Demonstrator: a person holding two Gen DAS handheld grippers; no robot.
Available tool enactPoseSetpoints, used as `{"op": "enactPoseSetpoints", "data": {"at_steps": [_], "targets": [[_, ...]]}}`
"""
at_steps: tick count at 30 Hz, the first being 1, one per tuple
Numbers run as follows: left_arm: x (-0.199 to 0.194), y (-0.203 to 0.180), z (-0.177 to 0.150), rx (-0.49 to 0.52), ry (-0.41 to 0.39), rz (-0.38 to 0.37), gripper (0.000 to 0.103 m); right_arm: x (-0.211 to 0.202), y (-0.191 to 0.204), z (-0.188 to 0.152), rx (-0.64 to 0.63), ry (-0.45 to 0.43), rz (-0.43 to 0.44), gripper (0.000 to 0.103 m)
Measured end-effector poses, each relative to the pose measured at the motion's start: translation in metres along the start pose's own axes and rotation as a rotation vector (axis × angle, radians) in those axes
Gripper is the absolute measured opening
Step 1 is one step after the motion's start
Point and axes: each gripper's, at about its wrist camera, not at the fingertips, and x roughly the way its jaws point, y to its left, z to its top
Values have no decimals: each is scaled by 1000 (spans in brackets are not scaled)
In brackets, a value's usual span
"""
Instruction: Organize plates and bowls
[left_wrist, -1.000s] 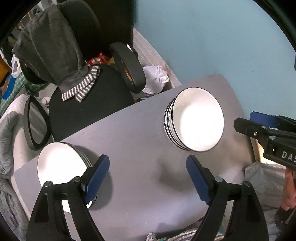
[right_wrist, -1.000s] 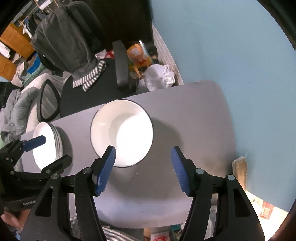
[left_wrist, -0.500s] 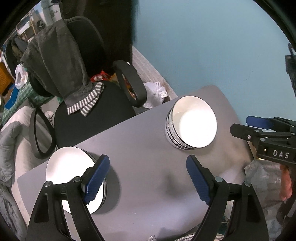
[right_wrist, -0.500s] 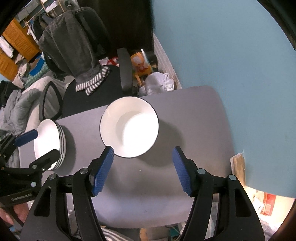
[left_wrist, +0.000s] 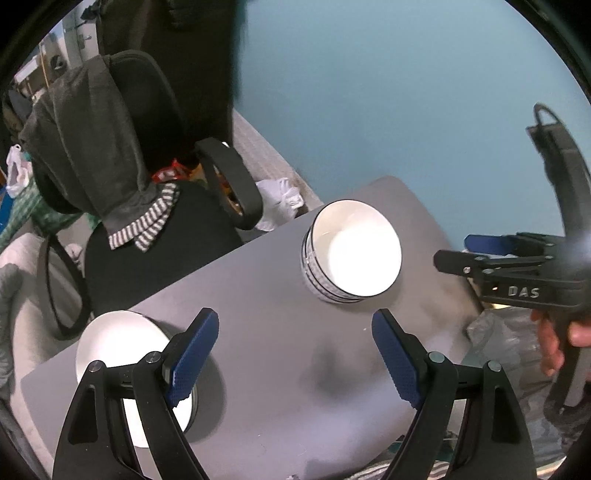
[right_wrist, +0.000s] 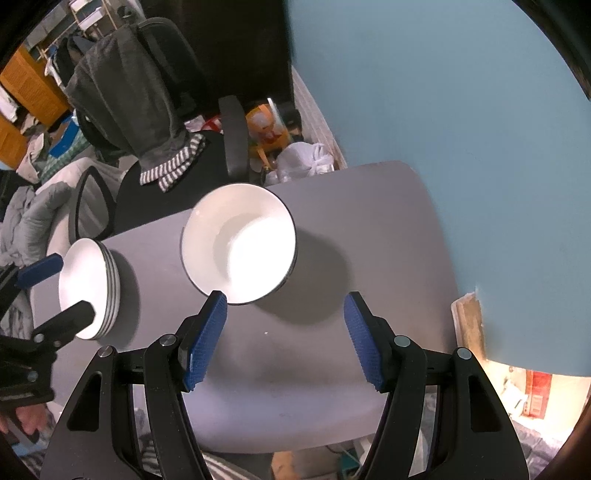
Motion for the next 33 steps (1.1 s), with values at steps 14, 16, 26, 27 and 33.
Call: {"op": "enactPoseSetpoints", "data": {"at_steps": [14,16,26,27,33], "targets": [[56,7,33,-167,141,-106,86,46,-35,26,-25,68,-13,65],[67,8,36,-194,170,-85,86,53,-37,31,-30,81,8,65],[114,-3,51,-185,280,8,86,90,-33,50,-112,147,111,65],[117,-3,53,-190,284,15,86,93,-32,52,-117,154,111,65],[132,-4,57,-221,299,60,83,113,-26,60,-141,204,135,65]]}}
